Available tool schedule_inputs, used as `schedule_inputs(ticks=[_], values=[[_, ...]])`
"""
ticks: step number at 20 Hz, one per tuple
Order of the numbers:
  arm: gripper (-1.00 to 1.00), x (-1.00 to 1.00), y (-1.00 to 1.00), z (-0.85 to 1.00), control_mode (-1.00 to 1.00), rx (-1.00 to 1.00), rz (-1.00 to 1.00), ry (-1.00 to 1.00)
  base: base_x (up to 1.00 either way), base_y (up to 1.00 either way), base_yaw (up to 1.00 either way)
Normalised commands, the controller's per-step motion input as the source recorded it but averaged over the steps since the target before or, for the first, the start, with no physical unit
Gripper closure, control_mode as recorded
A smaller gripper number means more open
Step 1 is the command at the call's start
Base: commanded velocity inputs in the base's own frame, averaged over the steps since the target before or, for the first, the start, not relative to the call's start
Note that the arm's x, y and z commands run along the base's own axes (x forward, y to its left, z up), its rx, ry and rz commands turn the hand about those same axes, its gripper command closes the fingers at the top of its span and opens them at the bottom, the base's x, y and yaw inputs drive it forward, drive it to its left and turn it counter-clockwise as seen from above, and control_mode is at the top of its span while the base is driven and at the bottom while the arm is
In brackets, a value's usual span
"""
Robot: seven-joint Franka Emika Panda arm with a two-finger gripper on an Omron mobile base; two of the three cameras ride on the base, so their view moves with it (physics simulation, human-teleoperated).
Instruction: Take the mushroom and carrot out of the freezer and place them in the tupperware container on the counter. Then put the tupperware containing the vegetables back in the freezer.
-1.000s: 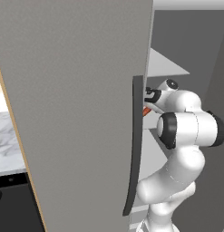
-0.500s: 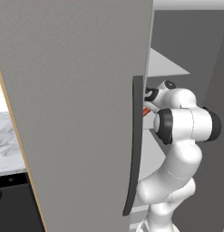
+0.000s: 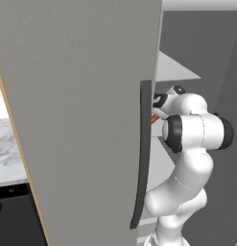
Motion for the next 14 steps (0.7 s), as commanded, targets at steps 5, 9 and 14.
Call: schedule_inputs(ticks=[5,9,14], values=[[1.00,-0.01,0.03,-0.17,-1.00,0.00,0.00,0.00,0.00,0.00,0.00],[1.00,-0.22,0.00,-0.03,-1.00,0.00,0.00,-0.03,0.00,0.00,0.00],[1.00,-0.44,-0.01,0.07,-1.00,0.00,0.00,-0.12,0.00,0.00,0.00]])
